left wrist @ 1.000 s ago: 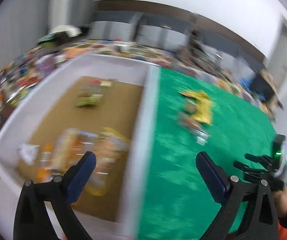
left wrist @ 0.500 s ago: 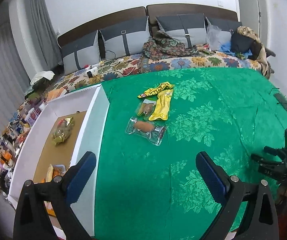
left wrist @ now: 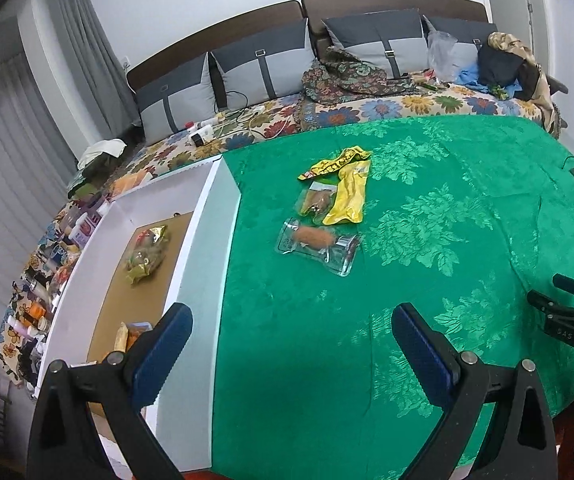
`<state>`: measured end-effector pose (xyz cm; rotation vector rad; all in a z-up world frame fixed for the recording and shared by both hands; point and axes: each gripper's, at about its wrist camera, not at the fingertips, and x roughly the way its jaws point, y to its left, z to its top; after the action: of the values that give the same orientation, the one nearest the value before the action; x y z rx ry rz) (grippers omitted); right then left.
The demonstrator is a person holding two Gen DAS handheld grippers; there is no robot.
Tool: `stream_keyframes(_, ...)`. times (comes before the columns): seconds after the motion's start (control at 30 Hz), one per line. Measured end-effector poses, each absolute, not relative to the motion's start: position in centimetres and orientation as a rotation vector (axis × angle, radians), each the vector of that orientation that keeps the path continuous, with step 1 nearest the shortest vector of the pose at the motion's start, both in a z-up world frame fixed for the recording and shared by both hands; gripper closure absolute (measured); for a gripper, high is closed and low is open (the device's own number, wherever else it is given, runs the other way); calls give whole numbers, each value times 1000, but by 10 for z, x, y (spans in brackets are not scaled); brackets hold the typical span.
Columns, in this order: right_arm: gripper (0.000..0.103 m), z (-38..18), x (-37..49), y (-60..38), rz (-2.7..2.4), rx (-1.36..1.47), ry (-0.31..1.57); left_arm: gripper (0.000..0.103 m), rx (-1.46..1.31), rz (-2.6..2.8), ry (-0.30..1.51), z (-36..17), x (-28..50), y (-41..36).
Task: Organize snacks
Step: 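Move both tools back over the bed, then grasp the clear-packed brown sausage with the left tool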
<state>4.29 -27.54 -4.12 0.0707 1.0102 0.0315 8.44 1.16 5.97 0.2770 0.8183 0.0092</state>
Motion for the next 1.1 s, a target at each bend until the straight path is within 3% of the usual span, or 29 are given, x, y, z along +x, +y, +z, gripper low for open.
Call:
stream_keyframes(0.4, 35, -42, 55, -269, 43, 26, 1006, 4, 266, 9, 840, 55, 89, 17)
stream_keyframes(0.57, 35, -53, 64, -266, 44, -41, 1018, 4, 110, -125, 977, 26, 101, 30)
stream_keyframes(0.7, 28, -56, 63, -273, 47, -25, 985, 4, 25, -185, 1113, -15, 113, 36)
stream_keyframes(0.87, 25, -57, 62, -276, 43, -17, 977, 4, -167, -208, 1224, -52, 155, 44)
stream_keyframes(1.1, 24, -57, 60, -276, 32, -12, 974, 5, -350, -39, 1185, -72, 258, 57)
